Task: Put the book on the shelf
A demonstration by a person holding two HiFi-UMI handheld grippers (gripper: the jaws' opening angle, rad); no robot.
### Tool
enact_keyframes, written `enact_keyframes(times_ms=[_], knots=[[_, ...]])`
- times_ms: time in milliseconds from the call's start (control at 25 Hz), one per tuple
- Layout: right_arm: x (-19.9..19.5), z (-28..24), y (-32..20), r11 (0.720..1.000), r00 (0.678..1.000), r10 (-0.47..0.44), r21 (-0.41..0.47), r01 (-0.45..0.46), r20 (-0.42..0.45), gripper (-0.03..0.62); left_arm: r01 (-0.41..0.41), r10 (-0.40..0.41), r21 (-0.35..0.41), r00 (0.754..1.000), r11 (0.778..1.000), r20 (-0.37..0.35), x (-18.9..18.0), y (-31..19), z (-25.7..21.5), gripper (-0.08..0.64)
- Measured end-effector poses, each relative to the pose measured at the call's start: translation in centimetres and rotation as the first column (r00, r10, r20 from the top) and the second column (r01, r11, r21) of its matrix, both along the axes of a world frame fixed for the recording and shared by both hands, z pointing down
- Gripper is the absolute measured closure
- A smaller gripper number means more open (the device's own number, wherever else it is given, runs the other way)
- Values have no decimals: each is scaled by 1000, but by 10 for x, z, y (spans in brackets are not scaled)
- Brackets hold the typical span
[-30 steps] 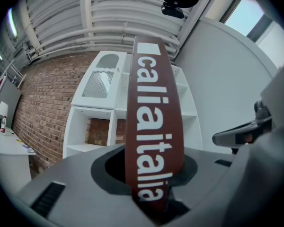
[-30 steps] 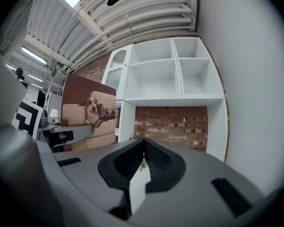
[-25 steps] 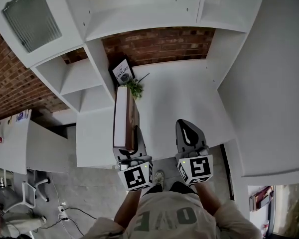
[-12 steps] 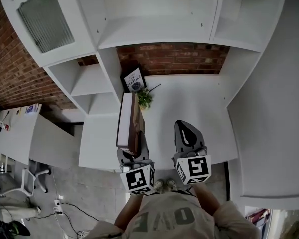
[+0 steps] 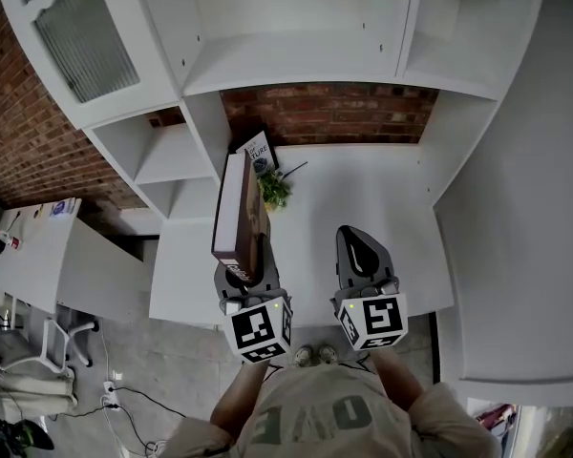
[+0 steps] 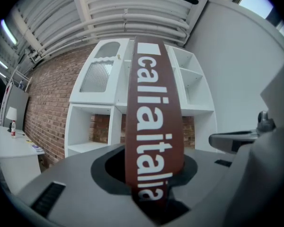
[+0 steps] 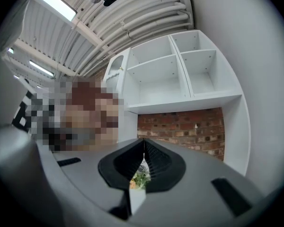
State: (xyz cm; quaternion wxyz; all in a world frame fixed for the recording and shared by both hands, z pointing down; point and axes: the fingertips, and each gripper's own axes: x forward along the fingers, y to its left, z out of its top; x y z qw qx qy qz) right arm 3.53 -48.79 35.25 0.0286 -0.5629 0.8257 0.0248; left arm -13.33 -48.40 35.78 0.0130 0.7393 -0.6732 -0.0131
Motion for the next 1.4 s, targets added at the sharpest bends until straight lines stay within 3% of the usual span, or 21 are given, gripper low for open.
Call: enact_keyframes(times_ms=[200, 360, 520, 800, 1040, 1400], knots=[[0, -15, 4, 999, 1000, -14, 30, 15, -20, 577, -50, 46, 89, 998, 995, 44, 5, -20, -80, 405], [0, -32, 8, 998, 1000, -24, 65, 25, -5, 577, -109, 104, 187, 994, 976, 39, 4, -40, -162, 405], [0, -47, 11, 994, 999, -35, 103, 36, -17, 577, -122, 109, 241, 992, 963, 66, 2, -67, -231, 405], [-2, -70, 20, 986, 998, -66, 155, 66, -1, 577, -106, 110, 125, 993, 986, -29, -2, -136, -272, 405], [-4, -63, 26, 986, 997, -80, 146, 77, 16, 577, -11, 10, 15, 998, 1000, 64, -15, -185, -267, 405], [14, -54, 21, 992, 999, -31, 120, 29, 10, 577, 15, -13, -36, 998, 999, 67, -18, -242, -265, 405]])
